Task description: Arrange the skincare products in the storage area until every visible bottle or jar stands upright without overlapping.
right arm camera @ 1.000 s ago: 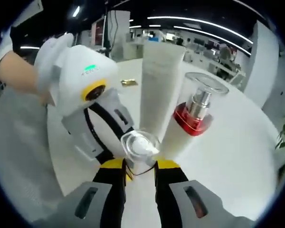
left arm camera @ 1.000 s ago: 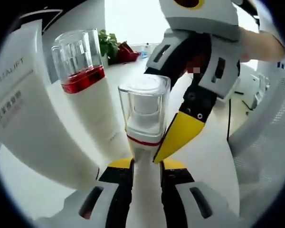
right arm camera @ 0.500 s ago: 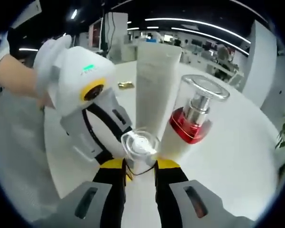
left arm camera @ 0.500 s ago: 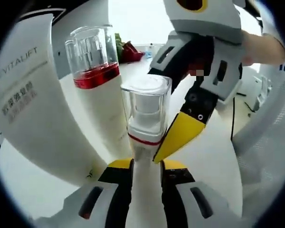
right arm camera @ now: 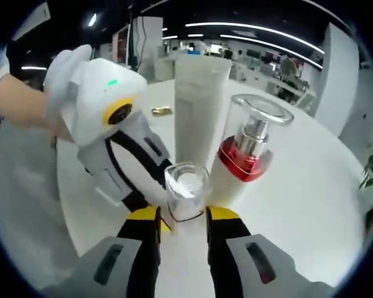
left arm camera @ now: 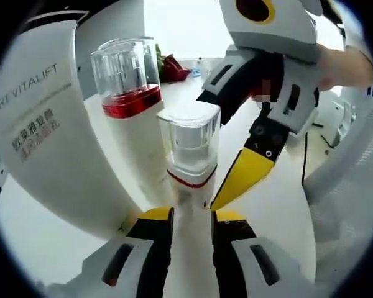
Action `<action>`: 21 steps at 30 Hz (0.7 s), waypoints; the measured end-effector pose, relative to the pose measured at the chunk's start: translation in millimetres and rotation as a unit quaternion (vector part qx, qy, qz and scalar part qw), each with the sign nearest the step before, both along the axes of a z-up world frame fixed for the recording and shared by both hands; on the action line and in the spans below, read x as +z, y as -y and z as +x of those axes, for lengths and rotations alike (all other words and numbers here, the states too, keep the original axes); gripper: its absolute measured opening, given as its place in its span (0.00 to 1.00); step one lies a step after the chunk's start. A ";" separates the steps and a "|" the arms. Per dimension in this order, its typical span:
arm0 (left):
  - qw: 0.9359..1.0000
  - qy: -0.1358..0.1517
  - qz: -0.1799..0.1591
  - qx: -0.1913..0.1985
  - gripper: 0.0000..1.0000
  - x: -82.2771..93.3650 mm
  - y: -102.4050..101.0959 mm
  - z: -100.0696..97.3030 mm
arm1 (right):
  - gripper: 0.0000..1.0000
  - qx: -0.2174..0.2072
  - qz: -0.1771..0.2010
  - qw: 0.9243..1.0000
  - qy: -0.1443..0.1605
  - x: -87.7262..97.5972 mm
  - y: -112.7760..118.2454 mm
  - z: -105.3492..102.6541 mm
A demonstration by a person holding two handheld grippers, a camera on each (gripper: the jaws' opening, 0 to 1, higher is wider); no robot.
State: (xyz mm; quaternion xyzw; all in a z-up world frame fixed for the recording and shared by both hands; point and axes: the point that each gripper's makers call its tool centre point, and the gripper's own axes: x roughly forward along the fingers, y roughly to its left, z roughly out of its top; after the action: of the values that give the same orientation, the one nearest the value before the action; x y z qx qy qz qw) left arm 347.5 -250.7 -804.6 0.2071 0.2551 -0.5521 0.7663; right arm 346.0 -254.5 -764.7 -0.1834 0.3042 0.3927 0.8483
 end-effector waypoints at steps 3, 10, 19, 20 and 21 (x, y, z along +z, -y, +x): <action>1.000 0.003 0.002 0.001 0.21 3.8 -1.3 -1.2 | 0.29 -0.003 -0.002 1.000 -0.001 2.3 2.4 -0.6; 1.000 0.008 0.002 0.004 0.21 9.2 -4.7 -2.3 | 0.29 -0.013 -0.004 1.000 -0.001 3.7 7.8 -3.4; 1.000 0.011 0.009 0.000 0.21 9.7 -6.8 -8.3 | 0.30 -0.020 -0.014 1.000 -0.013 0.2 15.4 -16.2; 1.000 0.011 0.010 0.000 0.21 9.9 -7.3 -9.4 | 0.31 -0.021 -0.013 1.000 -0.014 0.6 16.3 -17.8; 1.000 0.011 0.012 0.001 0.22 10.6 -8.1 -11.2 | 0.33 -0.024 -0.013 1.000 -0.014 1.0 17.7 -18.4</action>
State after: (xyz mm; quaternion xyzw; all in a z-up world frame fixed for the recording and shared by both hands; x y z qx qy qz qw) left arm 336.2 -242.7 -794.0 0.2221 0.2533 -0.5462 0.7669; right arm 327.6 -272.3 -763.7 -0.1817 0.3259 0.3708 0.8505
